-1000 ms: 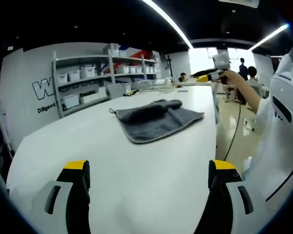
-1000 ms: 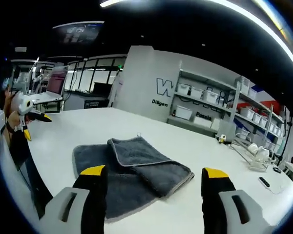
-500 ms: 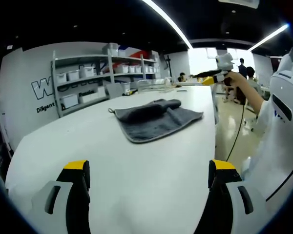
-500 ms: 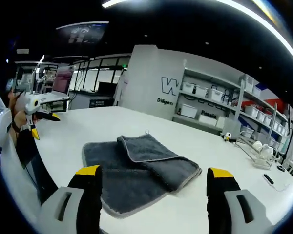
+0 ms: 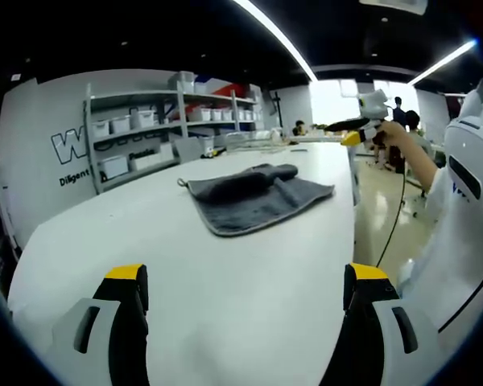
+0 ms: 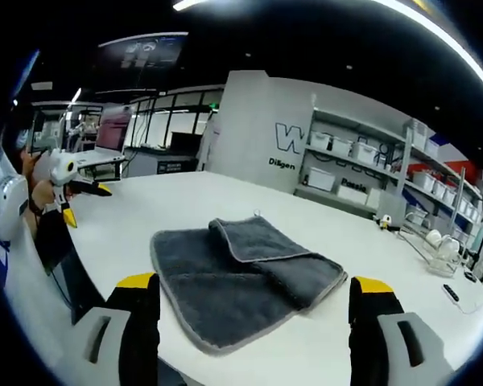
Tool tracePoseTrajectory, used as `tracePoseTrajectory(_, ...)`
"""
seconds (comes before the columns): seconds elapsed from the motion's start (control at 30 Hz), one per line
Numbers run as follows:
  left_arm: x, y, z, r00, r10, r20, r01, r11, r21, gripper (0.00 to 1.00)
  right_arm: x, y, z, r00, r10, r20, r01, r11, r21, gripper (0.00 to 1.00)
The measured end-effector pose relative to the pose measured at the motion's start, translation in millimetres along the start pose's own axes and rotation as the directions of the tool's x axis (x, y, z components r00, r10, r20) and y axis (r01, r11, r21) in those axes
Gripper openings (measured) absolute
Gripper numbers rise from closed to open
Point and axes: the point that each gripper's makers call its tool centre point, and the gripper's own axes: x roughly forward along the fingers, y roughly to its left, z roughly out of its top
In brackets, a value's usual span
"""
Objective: Open the folded towel by lifting each exposed corner and separating the folded layers until the towel lies flat within the target outline without major curled edges
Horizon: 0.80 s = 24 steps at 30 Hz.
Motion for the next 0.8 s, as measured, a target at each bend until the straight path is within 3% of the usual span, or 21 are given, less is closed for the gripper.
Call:
tracePoseTrajectory(0.3,-1.8,-0.7,-0.3,1.0,0.003,0.002,-0.003,1.0,0.0,0.99,1.7,15.3,-12.6,0.999,0.027,-0.039,-0.027,1.0,-0.014,0.99)
tracePoseTrajectory(0.8,-1.1,-3.9,-0.2,1.0,-0.002,0.005,0.002,1.0,0.0,0.99,11.2,49.1,-67.8,0.976,0.12,-0.181,-0.13,0.99,-0.047,0.99)
